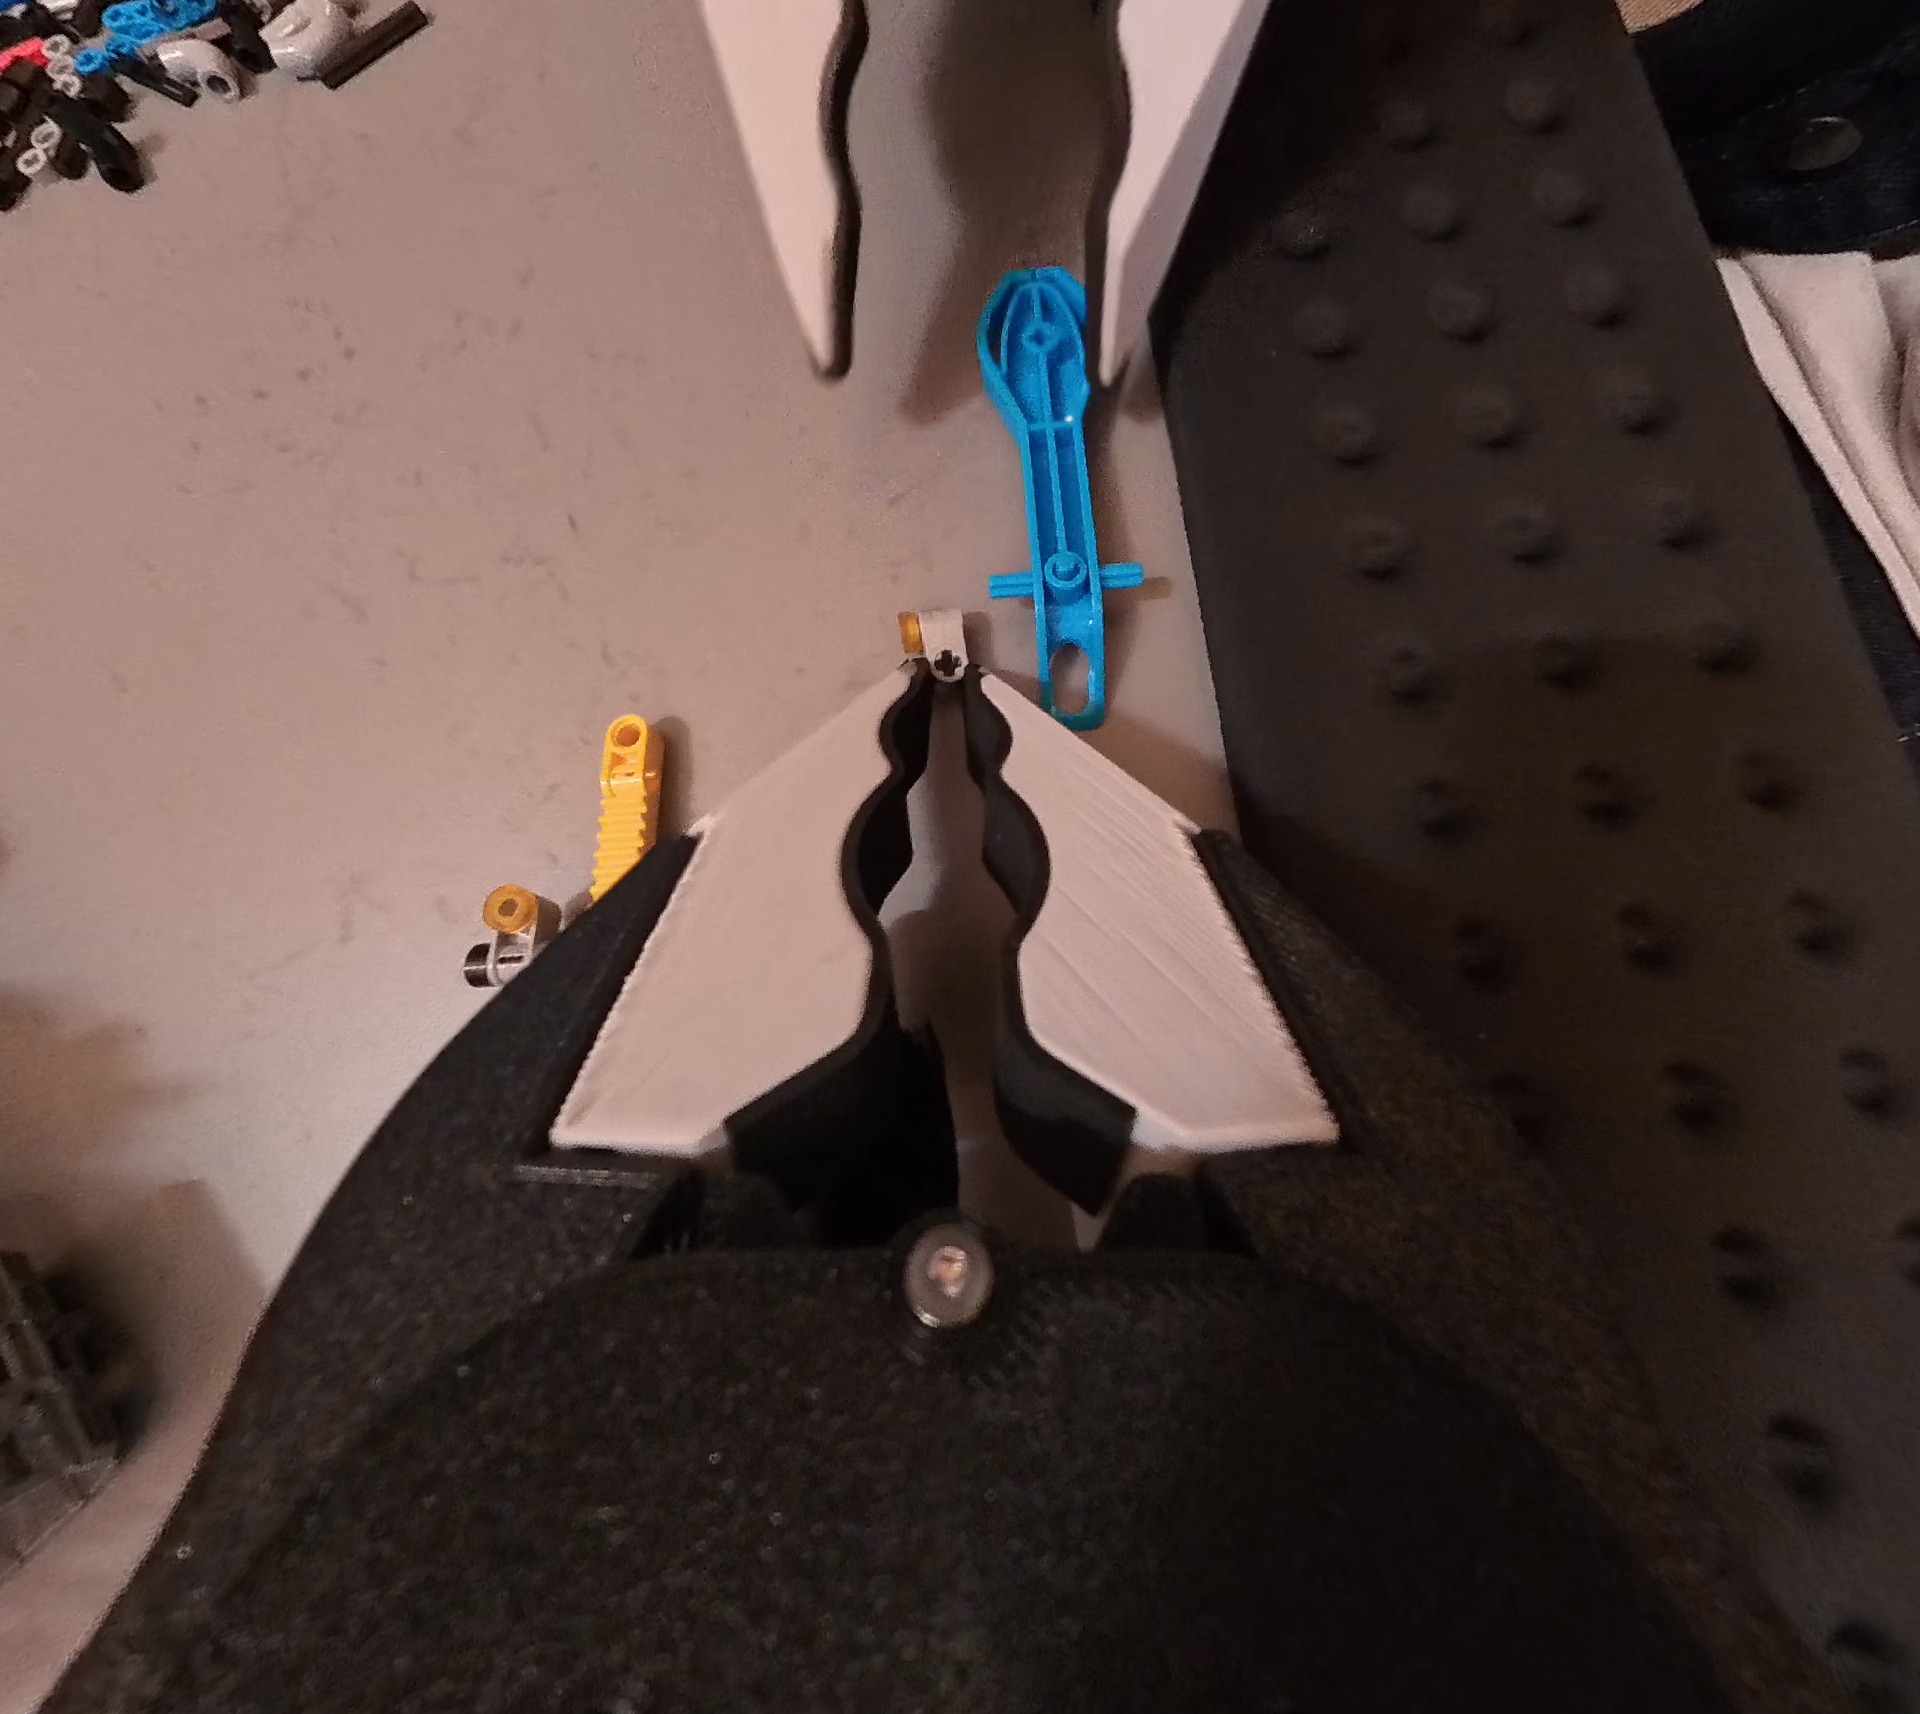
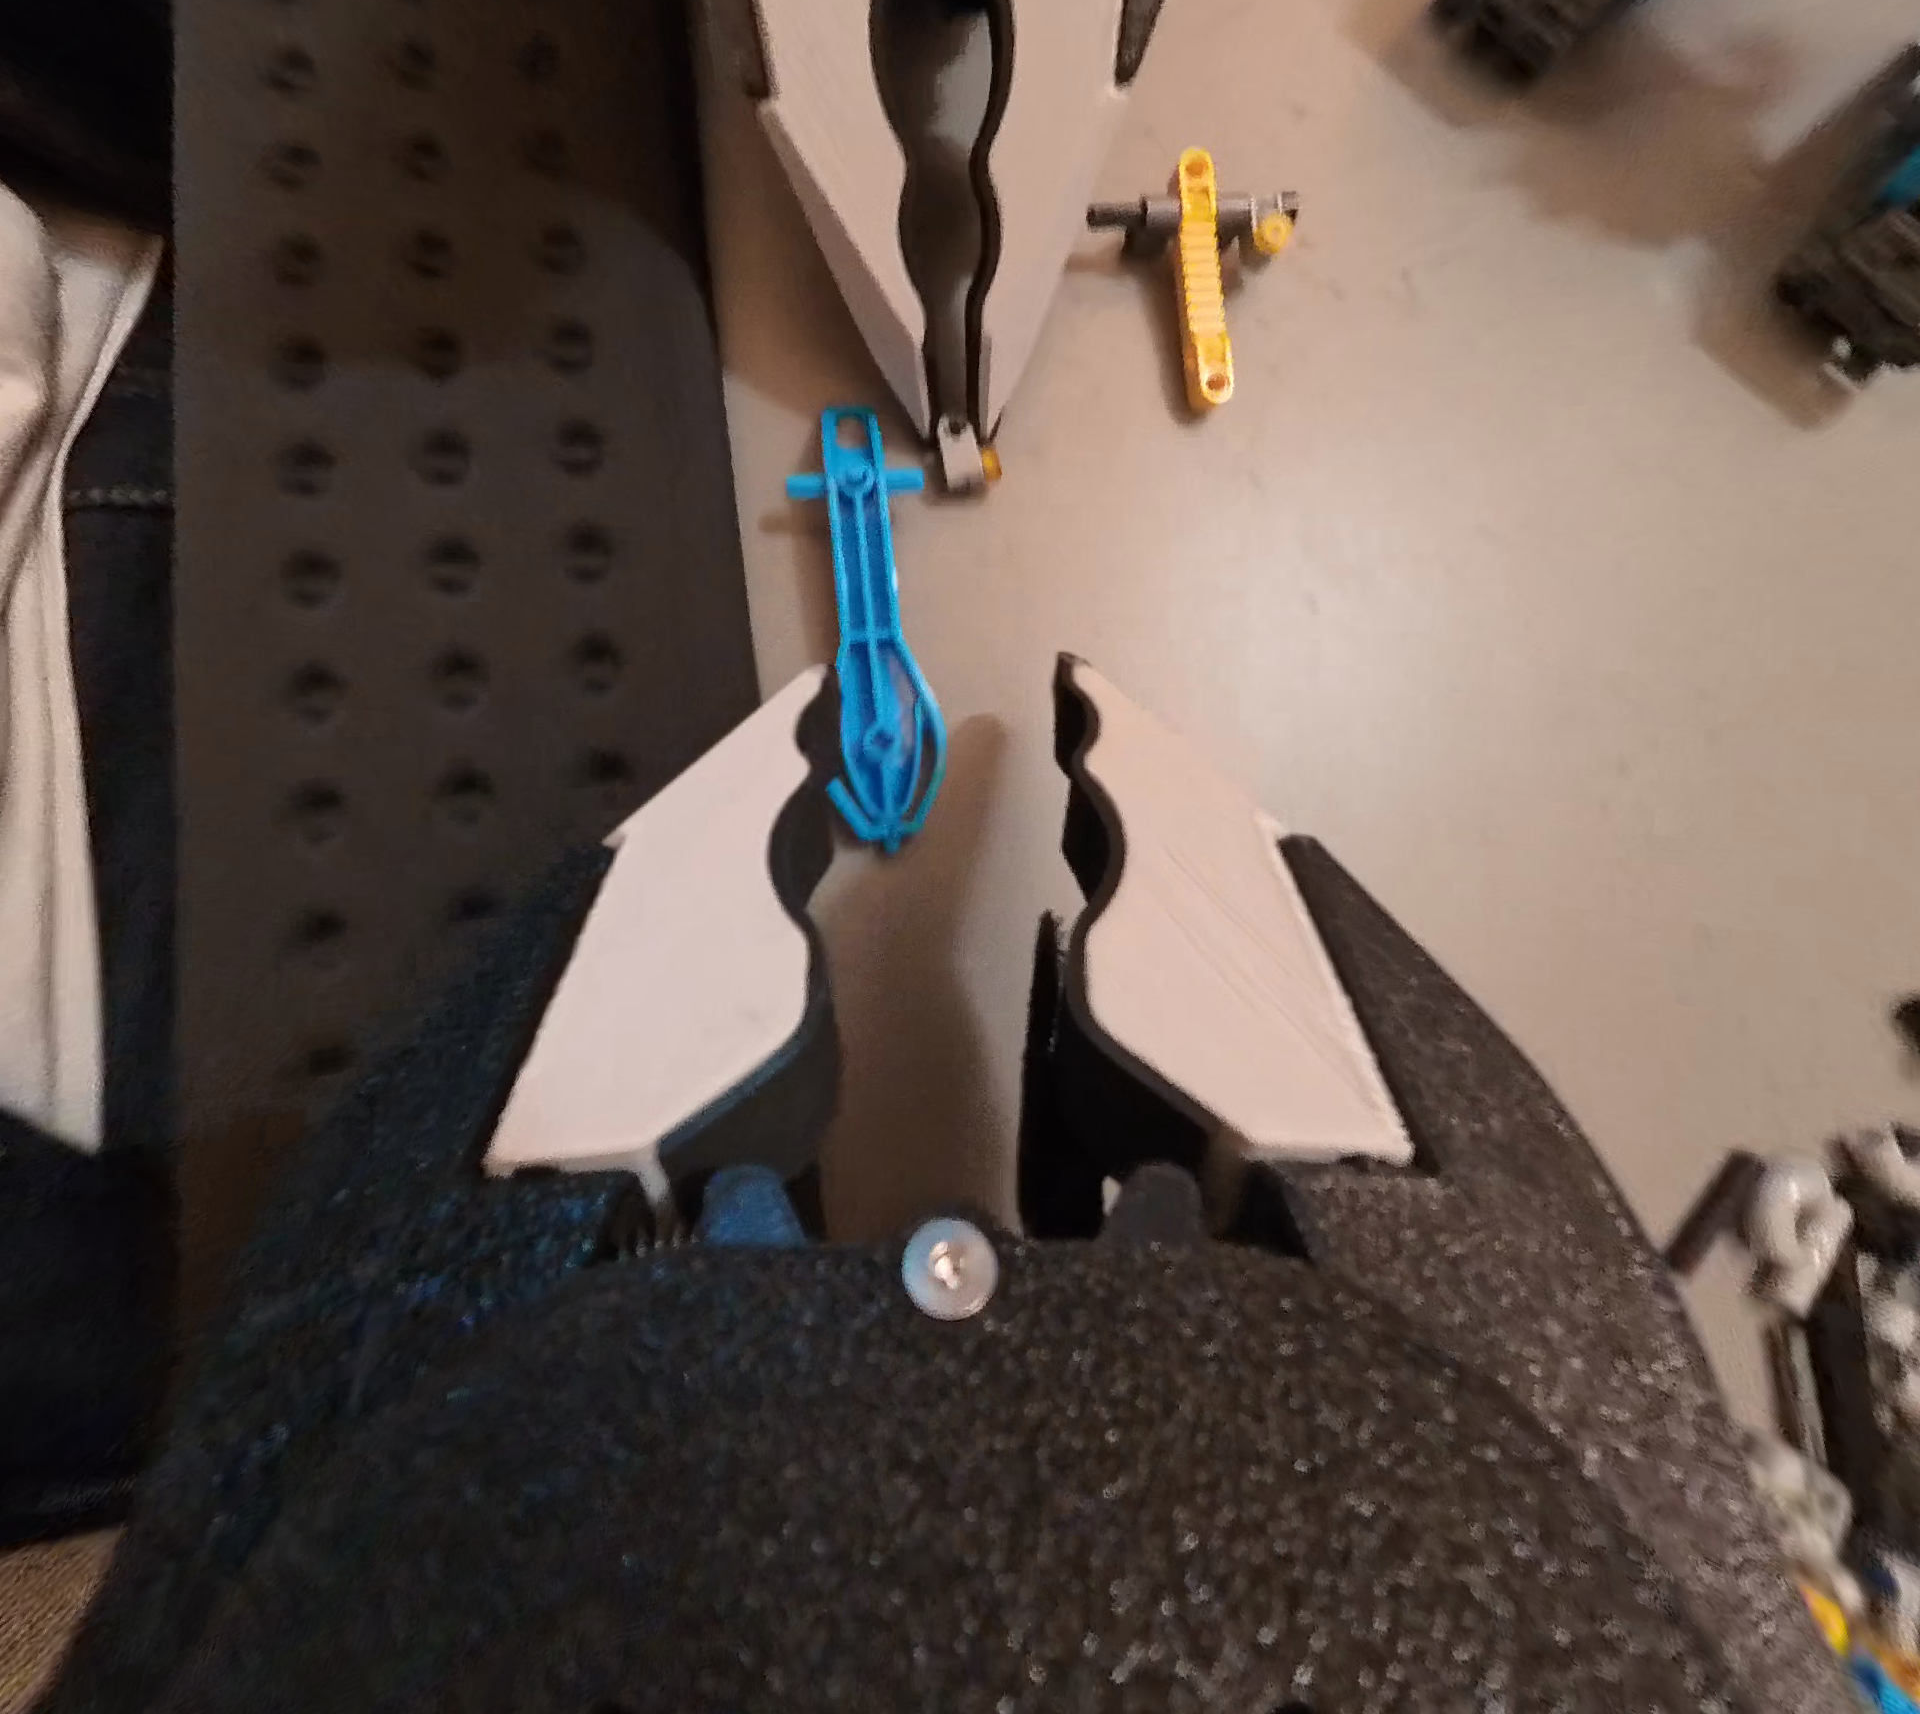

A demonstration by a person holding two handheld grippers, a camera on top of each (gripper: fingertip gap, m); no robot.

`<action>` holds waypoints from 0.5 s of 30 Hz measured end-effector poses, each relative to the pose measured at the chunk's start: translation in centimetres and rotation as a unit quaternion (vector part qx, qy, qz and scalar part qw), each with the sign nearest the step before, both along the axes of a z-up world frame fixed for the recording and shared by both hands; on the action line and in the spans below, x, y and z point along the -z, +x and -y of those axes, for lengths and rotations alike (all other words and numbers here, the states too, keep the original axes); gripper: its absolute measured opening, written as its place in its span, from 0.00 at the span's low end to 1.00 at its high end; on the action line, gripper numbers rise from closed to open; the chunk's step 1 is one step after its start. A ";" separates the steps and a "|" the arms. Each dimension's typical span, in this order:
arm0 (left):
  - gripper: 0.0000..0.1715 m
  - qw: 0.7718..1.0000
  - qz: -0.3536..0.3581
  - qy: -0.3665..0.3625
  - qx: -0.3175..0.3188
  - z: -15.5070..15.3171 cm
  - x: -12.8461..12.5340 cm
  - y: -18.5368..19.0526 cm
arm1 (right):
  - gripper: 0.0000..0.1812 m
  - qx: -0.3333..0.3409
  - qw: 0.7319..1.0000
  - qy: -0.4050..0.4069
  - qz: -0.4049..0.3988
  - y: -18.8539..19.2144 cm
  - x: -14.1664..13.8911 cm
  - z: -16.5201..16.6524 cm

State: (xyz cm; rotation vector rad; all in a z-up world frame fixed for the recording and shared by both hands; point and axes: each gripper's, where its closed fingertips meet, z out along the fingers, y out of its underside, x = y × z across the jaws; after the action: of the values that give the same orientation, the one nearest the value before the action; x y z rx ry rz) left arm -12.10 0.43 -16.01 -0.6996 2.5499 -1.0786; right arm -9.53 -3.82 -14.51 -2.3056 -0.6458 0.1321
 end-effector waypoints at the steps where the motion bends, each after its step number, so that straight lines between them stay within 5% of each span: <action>1: 0.02 1.000 -0.003 -0.001 -0.001 0.0 0.0 0.0 | 0.18 0.005 1.000 -0.008 0.000 0.2 -0.2 0.7; 6: 0.03 1.000 -0.011 -0.006 -0.001 0.1 0.0 -0.2 | 0.22 0.020 0.999 -0.026 -0.008 0.3 0.7 1.6; 15: 0.03 1.000 -0.021 -0.017 -0.015 0.1 -0.1 0.2 | 0.15 -0.024 0.999 -0.021 0.019 -1.8 1.5 -1.1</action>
State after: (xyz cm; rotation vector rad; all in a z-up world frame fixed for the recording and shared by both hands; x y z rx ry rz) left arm -11.90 0.31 -15.96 -0.7754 2.5532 -1.1104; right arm -11.38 -2.76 -16.03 -2.3386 -0.7233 0.1258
